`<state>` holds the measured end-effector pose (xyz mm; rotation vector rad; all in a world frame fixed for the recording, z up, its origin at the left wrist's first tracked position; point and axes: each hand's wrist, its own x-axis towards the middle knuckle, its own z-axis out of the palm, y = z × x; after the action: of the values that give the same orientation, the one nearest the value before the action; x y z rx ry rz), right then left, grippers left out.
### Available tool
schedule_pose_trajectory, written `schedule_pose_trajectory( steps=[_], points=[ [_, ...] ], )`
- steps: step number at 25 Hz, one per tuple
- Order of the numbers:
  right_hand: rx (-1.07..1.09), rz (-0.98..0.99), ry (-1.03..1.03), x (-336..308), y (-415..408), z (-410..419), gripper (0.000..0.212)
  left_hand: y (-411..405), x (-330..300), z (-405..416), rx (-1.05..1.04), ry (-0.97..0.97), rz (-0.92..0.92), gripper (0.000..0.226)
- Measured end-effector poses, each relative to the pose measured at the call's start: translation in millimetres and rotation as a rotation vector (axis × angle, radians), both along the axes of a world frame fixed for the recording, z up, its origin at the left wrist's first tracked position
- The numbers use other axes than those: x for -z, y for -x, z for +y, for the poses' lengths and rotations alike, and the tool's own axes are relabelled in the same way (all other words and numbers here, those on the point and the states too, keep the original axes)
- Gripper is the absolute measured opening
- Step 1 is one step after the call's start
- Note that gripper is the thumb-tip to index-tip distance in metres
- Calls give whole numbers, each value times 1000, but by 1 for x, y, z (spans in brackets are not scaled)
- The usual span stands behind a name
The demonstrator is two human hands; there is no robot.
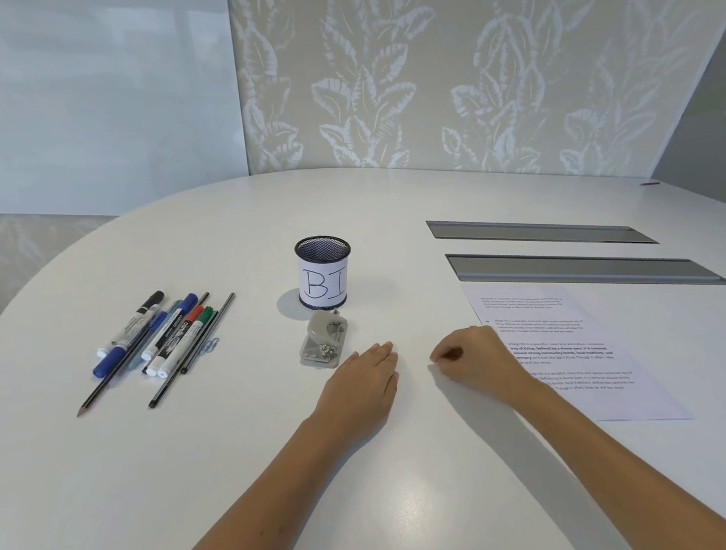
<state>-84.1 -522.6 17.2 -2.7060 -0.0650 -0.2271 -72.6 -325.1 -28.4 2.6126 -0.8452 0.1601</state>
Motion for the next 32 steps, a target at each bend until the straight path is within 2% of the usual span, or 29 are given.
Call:
schedule_pose_trajectory(
  steps=[2,4,5,7,10,14,16,18,21,22,24,26,28,32],
  points=[
    [178,60,-527,-2,-7,-17,15,0,0,0,1,-6,-1,45],
    [238,124,-1097,-11,-18,-33,11,-1,1,0,3,-11,-10,45],
    [248,119,-1308,-20,-25,-39,10,-1,1,0,4,-12,-12,45],
    [236,86,-1544,-41,-41,-45,11,-1,0,0,7,-13,-12,45],
    [136,68,-1627,-78,-68,-36,8,0,-1,1,5,-33,-9,46],
    [-28,38,-1481,-123,-105,6,8,5,-7,8,13,-10,-18,42],
    [-104,37,-1314,-132,-122,39,7,9,-11,18,7,5,-83,34],
    [-105,4,-989,-131,-138,74,14,13,-10,26,37,44,-125,33],
    [-100,-134,-275,-123,-159,117,20,16,-4,33,94,91,-144,39],
    [-134,-153,-93,-121,-163,127,22,16,-4,34,111,94,-157,39],
    [-191,-124,126,-113,-172,140,27,16,-4,34,142,112,-185,37],
    [-193,-92,207,-106,-176,146,32,15,-5,34,159,124,-212,37],
    [-163,-103,200,-100,-177,149,36,14,-3,34,161,112,-206,39],
    [-51,-294,56,-95,-171,153,13,12,-6,35,163,98,-214,34]
  ],
)
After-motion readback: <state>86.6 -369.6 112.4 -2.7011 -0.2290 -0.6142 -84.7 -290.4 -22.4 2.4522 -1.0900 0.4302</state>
